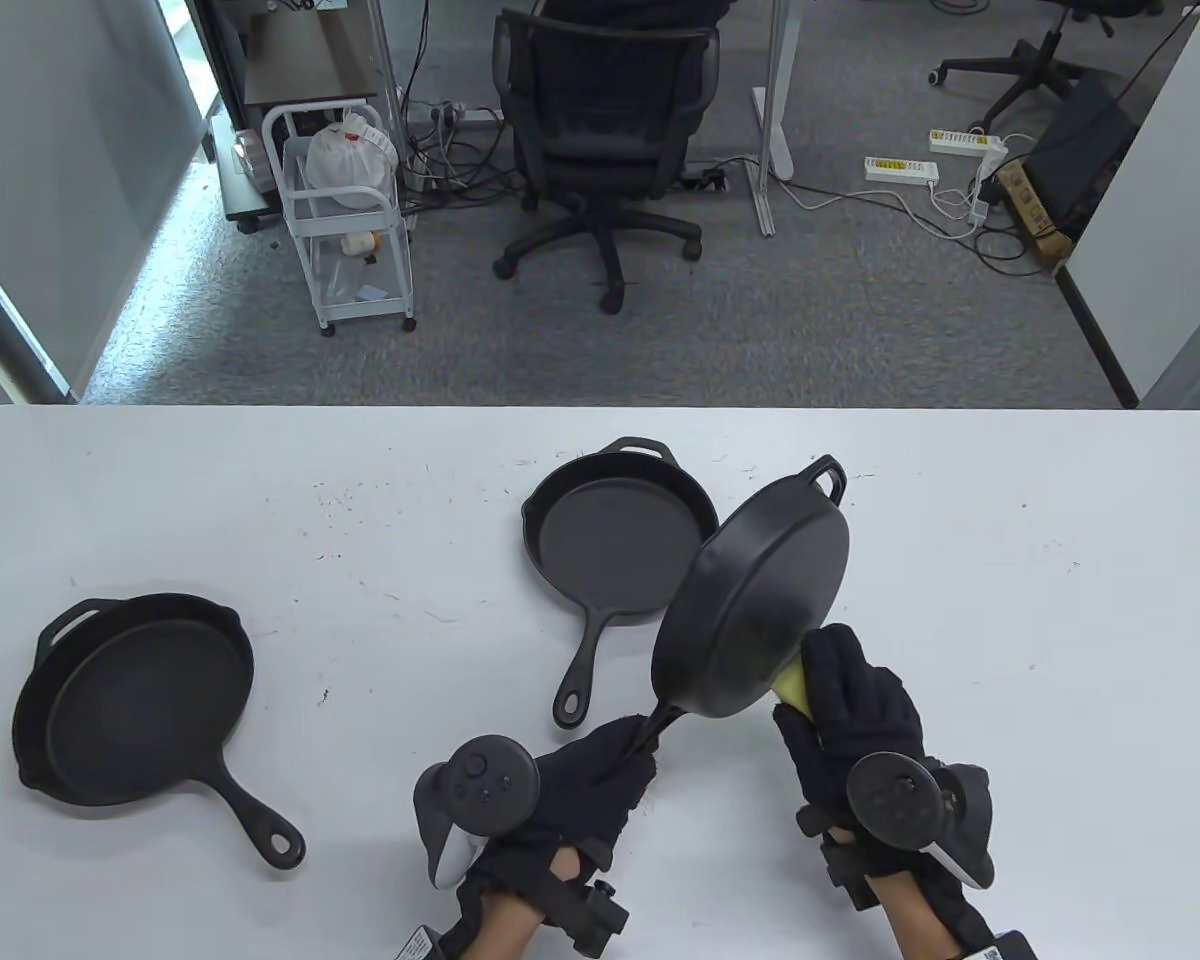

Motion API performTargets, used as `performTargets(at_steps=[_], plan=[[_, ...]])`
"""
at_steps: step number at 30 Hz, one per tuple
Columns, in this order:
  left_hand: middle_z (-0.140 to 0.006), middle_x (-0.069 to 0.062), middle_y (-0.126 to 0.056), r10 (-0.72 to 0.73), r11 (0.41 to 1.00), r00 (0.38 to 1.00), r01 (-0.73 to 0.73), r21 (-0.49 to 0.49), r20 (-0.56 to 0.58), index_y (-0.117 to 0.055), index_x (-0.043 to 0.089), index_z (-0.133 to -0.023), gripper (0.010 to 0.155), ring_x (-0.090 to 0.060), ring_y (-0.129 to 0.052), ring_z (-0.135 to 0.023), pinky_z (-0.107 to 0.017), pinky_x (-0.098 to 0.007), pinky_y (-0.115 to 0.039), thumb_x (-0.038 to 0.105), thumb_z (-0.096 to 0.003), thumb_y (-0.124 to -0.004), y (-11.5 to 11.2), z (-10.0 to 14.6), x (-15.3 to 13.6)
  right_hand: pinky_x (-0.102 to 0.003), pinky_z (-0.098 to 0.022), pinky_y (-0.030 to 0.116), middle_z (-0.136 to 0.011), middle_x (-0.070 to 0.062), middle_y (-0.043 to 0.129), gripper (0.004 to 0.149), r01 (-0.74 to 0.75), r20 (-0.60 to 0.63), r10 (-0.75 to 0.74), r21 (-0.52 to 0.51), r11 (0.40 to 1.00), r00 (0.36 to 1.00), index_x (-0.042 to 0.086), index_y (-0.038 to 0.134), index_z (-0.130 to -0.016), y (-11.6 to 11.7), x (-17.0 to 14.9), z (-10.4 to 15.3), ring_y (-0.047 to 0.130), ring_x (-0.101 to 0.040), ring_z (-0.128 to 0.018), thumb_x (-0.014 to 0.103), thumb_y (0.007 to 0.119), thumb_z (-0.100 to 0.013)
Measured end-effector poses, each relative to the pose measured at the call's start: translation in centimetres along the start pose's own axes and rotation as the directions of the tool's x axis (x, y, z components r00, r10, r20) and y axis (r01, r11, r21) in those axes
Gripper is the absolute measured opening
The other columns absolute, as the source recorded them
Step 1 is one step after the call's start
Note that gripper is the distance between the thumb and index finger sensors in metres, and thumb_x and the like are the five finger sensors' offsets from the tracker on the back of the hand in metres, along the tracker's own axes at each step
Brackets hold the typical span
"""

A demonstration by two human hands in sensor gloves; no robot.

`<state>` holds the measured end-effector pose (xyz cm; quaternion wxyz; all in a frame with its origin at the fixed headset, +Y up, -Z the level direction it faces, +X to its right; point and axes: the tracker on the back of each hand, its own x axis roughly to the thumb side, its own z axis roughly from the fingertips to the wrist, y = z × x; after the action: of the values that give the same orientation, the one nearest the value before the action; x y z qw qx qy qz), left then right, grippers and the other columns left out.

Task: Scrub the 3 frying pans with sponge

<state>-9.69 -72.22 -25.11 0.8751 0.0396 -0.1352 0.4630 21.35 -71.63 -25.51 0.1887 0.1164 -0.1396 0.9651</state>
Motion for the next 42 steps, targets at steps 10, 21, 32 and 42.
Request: performTargets(at_steps=[10, 21, 32, 42], plan=[[-0.074, -0.006, -0.094, -0.312, 0.915, 0.938, 0.340, 0.218, -0.152, -0.069, 0.021, -0.110, 0.066, -0.023, -0.098, -0.045, -0.059, -0.057, -0.080, 0.045, -0.0489, -0.075, 2.6, -1.4, 0.2, -0.059, -0.075, 0.053, -0.117, -0.002, 0.046, 0.070, 0.100, -0.036, -0.098, 0.060, 0.993, 0.995, 0.038, 0.037, -0.109, -0.6, -1.8, 0.7, 0.070, -0.032, -0.098, 0.052, 0.071, -0.050], [-0.089, -0.012, -0.081, -0.484, 0.854, 0.810, 0.520, 0.024, -0.331, -0.055, 0.031, -0.113, 0.066, -0.029, -0.091, -0.061, -0.065, -0.061, -0.073, 0.034, -0.0513, -0.076, 1.3, -9.0, -1.9, -0.059, -0.075, 0.052, -0.117, -0.002, 0.047, 0.070, 0.113, 0.021, -0.116, 0.113, 0.987, 0.993, 0.038, 0.037, -0.109, 0.3, -0.6, 0.8, 0.069, -0.031, -0.099, 0.052, 0.072, -0.050], [-0.091, -0.011, -0.080, -0.531, 0.838, 0.765, 0.538, -0.091, -0.366, -0.057, 0.035, -0.113, 0.063, -0.028, -0.091, -0.065, -0.067, -0.061, -0.072, 0.036, -0.0513, -0.071, -0.3, -11.2, -4.6, -0.059, -0.075, 0.051, -0.117, -0.002, 0.047, 0.070, 0.125, 0.030, -0.128, 0.085, 0.989, 0.991, 0.038, 0.037, -0.109, -0.2, -0.5, 0.6, 0.068, -0.031, -0.100, 0.053, 0.072, -0.050], [-0.110, -0.016, -0.059, -0.579, 0.813, 0.718, 0.548, -0.198, -0.386, -0.050, 0.031, -0.114, 0.067, -0.035, -0.081, -0.085, -0.072, -0.064, -0.062, 0.038, -0.0501, -0.066, -1.2, -11.4, -5.5, -0.059, -0.075, 0.051, -0.117, -0.002, 0.048, 0.070, 0.127, 0.040, -0.130, 0.064, 0.990, 0.991, 0.038, 0.038, -0.109, -0.7, -0.5, 0.9, 0.068, -0.031, -0.100, 0.053, 0.072, -0.050]])
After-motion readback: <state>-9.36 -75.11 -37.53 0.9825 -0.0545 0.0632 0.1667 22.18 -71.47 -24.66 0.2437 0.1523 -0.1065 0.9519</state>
